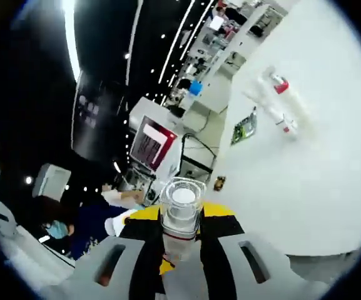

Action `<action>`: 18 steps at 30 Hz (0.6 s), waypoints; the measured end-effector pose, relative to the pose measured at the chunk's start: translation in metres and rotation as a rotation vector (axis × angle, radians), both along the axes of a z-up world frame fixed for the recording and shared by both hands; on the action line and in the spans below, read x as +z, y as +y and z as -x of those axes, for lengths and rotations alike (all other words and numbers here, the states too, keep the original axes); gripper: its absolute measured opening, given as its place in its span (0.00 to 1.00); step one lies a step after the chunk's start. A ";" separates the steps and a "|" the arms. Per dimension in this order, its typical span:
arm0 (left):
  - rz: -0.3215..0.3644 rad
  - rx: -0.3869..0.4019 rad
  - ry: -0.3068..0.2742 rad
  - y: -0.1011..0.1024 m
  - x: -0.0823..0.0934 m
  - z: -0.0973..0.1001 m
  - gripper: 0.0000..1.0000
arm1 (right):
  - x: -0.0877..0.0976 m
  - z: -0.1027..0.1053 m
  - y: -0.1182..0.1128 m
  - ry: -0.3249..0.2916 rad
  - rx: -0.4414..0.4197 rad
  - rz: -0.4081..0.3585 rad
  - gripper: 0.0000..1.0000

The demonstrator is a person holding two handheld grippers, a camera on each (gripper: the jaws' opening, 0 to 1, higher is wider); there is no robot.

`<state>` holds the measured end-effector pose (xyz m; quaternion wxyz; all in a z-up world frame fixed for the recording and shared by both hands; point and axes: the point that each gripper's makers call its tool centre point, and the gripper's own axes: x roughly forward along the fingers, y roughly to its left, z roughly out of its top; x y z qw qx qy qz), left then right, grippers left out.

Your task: Arrange the skincare products in the storage area until every visible bottle or jar stands upright without overlapping.

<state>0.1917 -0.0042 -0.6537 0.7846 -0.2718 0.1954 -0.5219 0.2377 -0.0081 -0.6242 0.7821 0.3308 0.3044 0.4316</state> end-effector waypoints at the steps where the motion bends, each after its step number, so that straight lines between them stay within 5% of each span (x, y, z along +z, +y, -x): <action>1: 0.001 -0.001 0.005 0.001 0.000 -0.001 0.31 | 0.000 0.003 0.001 -0.028 0.027 0.030 0.20; 8: -0.010 -0.104 0.030 -0.010 -0.004 0.016 0.31 | 0.004 0.038 0.024 -0.232 0.289 0.165 0.20; 14: 0.009 -0.201 0.008 -0.015 0.002 0.031 0.26 | 0.009 0.050 0.030 -0.250 0.386 0.148 0.20; 18: 0.058 -0.169 -0.006 -0.017 0.016 0.029 0.25 | 0.023 0.048 0.028 -0.277 0.367 0.100 0.21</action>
